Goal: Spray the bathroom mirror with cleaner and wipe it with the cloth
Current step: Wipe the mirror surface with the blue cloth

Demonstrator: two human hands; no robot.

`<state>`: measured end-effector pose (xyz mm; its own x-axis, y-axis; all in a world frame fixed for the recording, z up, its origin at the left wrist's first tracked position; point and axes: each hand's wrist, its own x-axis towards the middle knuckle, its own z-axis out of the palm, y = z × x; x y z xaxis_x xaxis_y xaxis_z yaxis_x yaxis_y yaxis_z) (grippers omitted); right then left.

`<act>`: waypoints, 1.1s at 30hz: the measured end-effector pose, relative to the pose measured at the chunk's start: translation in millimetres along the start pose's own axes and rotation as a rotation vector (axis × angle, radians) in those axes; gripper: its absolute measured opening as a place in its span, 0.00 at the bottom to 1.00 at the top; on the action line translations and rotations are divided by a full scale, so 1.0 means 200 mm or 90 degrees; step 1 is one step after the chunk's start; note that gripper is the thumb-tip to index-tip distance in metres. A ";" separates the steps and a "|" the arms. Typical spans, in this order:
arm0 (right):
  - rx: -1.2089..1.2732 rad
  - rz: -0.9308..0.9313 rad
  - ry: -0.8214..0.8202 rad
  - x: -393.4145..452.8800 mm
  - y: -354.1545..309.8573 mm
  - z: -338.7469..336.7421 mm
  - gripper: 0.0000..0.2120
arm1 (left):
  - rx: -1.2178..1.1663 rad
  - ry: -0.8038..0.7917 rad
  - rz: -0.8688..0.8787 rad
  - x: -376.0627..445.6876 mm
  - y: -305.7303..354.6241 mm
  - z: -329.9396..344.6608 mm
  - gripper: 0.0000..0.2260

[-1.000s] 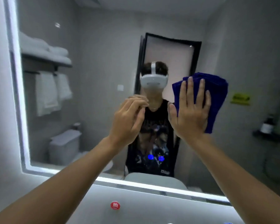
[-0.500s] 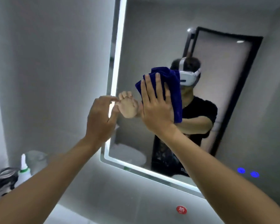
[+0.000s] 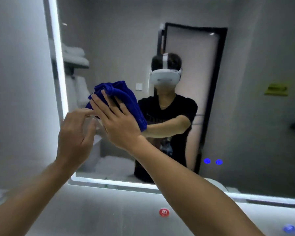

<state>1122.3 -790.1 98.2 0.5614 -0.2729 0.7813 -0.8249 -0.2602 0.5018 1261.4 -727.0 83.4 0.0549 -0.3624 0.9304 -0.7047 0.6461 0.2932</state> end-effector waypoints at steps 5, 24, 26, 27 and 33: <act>-0.033 0.011 -0.007 -0.22 0.38 -0.20 0.27 | -0.073 -0.028 0.100 0.05 0.35 0.25 0.08; -0.154 0.243 0.059 -1.43 1.88 -0.88 0.26 | -0.301 -0.057 0.246 0.02 1.93 1.32 0.09; -0.176 0.262 0.051 -1.57 1.99 -0.91 0.26 | -0.330 -0.070 0.257 -0.03 2.03 1.42 0.08; -0.186 0.274 0.050 -1.64 2.04 -0.92 0.27 | -0.343 -0.084 0.262 -0.06 2.07 1.46 0.07; -0.231 0.352 0.052 -2.10 2.30 -0.99 0.28 | -0.357 -0.181 0.263 -0.25 2.19 1.65 0.10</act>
<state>493.2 -611.9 73.7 0.0536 -0.2022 0.9779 -0.9677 0.2309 0.1008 716.2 -648.0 93.4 -0.3738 -0.1272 0.9187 -0.1584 0.9848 0.0719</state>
